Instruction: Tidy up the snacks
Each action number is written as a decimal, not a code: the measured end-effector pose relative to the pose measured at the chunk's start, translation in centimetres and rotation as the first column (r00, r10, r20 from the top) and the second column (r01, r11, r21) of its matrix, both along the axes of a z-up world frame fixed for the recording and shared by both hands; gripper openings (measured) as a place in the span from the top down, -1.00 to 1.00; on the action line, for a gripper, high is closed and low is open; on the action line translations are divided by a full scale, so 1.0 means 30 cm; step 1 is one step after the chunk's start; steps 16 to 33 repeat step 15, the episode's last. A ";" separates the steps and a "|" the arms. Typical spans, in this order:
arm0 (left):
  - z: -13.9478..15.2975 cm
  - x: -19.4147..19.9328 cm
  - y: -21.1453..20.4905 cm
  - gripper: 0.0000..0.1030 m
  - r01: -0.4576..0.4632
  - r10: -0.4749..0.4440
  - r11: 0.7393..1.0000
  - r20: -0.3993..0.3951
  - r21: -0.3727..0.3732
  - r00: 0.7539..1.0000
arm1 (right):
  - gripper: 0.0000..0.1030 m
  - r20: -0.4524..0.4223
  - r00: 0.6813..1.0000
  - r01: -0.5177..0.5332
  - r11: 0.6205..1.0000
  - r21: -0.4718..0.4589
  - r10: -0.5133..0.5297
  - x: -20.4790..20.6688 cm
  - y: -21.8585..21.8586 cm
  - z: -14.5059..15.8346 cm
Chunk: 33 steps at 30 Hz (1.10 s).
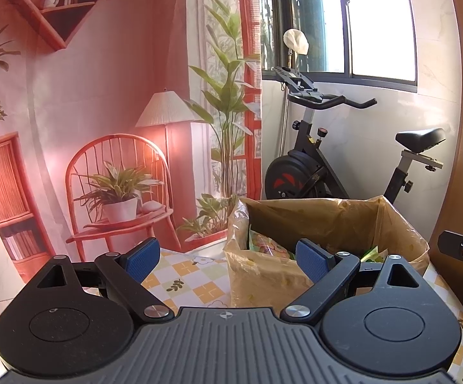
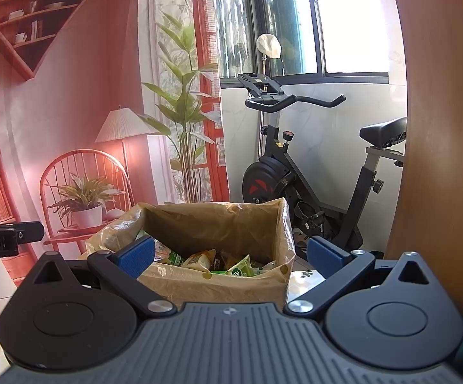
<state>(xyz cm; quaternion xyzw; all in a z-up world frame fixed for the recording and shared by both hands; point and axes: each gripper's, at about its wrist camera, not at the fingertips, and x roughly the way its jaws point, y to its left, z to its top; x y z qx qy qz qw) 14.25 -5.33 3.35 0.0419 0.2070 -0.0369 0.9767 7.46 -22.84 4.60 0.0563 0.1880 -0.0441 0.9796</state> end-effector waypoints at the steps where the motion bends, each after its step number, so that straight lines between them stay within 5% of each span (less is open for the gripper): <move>1: 0.000 0.000 0.000 -0.82 0.001 -0.001 1.000 -0.001 -0.001 1.000 | -1.00 0.000 1.000 0.001 1.000 0.000 -0.001 0.000 0.001 0.000; 33: -0.004 0.003 0.000 -0.81 -0.002 0.001 1.000 -0.007 -0.010 1.000 | -1.00 0.000 1.000 0.001 1.000 0.000 -0.001 -0.001 0.001 -0.002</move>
